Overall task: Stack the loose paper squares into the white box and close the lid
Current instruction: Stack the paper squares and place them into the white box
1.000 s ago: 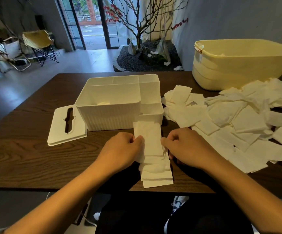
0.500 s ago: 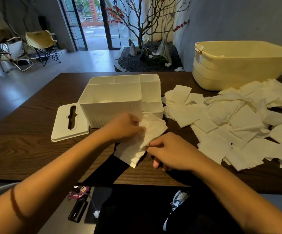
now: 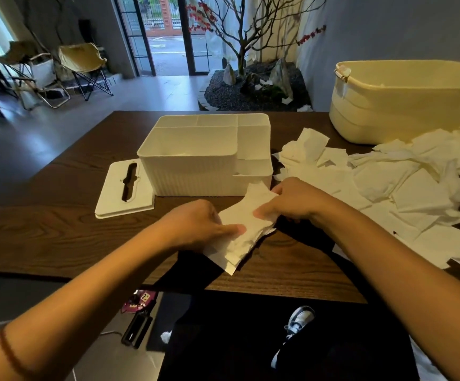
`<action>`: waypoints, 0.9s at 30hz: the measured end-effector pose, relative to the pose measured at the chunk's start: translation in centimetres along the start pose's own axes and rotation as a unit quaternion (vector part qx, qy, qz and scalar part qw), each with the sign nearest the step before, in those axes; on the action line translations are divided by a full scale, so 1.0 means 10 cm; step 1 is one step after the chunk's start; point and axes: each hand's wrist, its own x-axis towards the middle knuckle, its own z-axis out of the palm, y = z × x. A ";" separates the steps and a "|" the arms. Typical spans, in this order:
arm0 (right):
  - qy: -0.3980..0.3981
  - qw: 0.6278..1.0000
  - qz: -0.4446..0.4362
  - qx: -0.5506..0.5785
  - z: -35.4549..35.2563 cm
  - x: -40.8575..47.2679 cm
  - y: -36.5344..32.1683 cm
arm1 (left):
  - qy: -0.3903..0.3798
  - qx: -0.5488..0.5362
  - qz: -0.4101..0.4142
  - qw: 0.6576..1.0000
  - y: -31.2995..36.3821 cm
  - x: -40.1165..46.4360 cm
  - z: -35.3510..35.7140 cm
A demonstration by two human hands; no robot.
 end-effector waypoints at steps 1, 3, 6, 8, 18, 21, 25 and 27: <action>-0.009 1.000 -0.002 -0.001 0.01 0.00 0.02 | 0.005 0.001 0.006 1.000 0.01 0.01 0.02; -0.030 0.999 -0.021 -0.010 0.00 -0.02 0.08 | 0.005 -0.004 0.018 1.000 0.01 0.01 0.04; -0.032 0.995 -0.088 0.035 -0.06 -0.12 0.20 | 0.002 -0.005 0.065 0.998 0.02 -0.03 0.01; -0.017 0.987 -0.138 0.082 -0.08 -0.19 0.28 | 0.010 -0.024 0.106 0.994 0.03 -0.06 0.00; 0.148 0.946 -0.224 0.181 -0.07 -0.23 0.42 | 0.179 -0.173 0.271 0.930 0.07 0.21 -0.03; 0.135 0.949 -0.207 0.193 0.03 -0.21 0.48 | 0.171 -0.337 0.223 0.899 -0.05 0.20 0.21; 0.138 0.953 -0.201 0.182 0.06 -0.24 0.59 | 0.141 -0.413 0.185 0.881 -0.20 0.25 0.39; 0.150 0.948 -0.200 0.197 0.09 -0.28 0.62 | 0.132 -0.468 0.180 0.855 -0.22 0.27 0.40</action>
